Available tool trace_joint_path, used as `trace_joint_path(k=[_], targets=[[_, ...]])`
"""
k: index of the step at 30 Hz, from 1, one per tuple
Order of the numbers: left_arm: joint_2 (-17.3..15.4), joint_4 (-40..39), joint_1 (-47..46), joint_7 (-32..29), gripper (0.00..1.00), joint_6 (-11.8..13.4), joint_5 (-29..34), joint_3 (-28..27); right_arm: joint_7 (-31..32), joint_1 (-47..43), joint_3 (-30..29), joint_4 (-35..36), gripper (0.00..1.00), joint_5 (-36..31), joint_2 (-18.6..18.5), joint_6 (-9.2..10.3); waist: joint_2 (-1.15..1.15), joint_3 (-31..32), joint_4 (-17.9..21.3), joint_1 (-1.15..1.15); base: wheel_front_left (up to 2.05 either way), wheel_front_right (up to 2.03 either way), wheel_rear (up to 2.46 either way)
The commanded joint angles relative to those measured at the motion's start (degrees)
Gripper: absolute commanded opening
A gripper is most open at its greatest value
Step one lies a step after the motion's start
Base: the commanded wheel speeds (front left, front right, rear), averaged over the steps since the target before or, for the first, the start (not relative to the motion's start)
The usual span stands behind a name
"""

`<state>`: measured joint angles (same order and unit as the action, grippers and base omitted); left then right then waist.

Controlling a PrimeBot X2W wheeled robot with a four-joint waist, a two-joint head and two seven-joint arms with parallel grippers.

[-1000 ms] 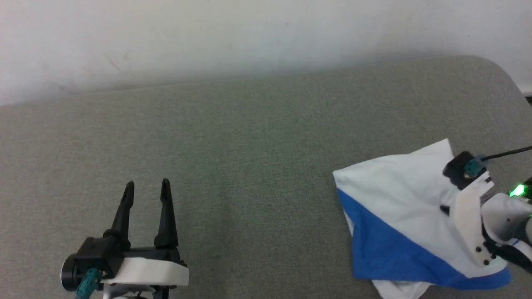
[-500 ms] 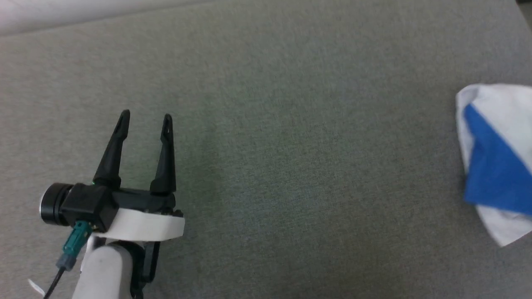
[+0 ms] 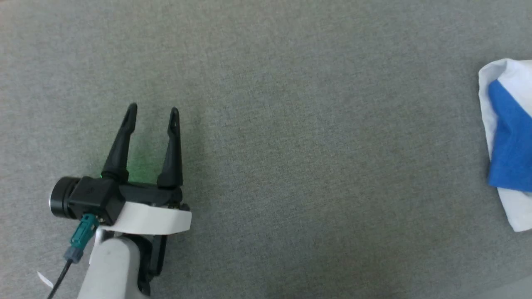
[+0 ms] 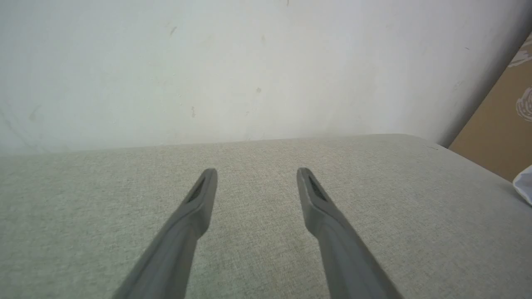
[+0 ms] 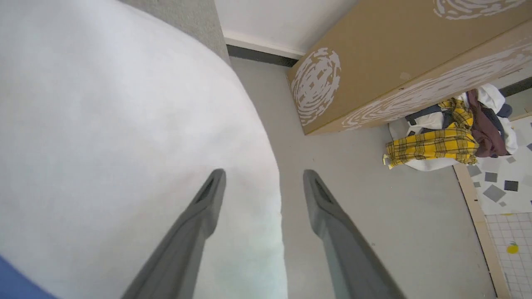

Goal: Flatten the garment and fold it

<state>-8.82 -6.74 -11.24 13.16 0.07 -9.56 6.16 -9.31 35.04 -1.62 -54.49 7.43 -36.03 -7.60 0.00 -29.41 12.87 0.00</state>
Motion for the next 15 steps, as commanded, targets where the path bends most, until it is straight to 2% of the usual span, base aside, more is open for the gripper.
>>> trace_joint_path(k=[1,5,8,11,15], targets=[[0.59,0.85,0.72,0.70,1.00,0.39,-0.56,-0.39,-2.11,-0.93,-2.52,-0.89,1.00,-1.27,0.96,0.11,0.00,5.04,-1.22,0.00,0.00,0.00,0.00],[1.41,2.03,2.96,1.31,1.00,1.04,-1.51,-1.29,-4.43,-3.43,-6.26,-0.23,1.00,-3.70,1.64,0.11,0.00,9.05,-1.87,0.00,0.00,0.00,0.00],[2.13,2.79,5.15,1.62,1.00,1.55,-2.12,-1.92,-5.31,-6.88,-8.61,4.09,1.00,-5.37,3.13,0.11,0.00,12.98,-3.07,0.00,0.00,0.00,0.00],[2.62,3.43,7.36,1.76,1.00,2.02,-2.44,-2.59,-5.53,-11.60,-9.19,10.98,1.00,-5.62,6.51,0.11,0.00,16.39,-4.60,0.00,0.00,0.00,0.00],[3.00,3.60,10.17,1.81,1.00,2.77,-2.15,-3.78,-5.18,-19.40,-7.91,22.31,1.00,-4.36,13.21,0.11,0.00,19.67,-6.69,0.00,0.00,0.00,0.00]])
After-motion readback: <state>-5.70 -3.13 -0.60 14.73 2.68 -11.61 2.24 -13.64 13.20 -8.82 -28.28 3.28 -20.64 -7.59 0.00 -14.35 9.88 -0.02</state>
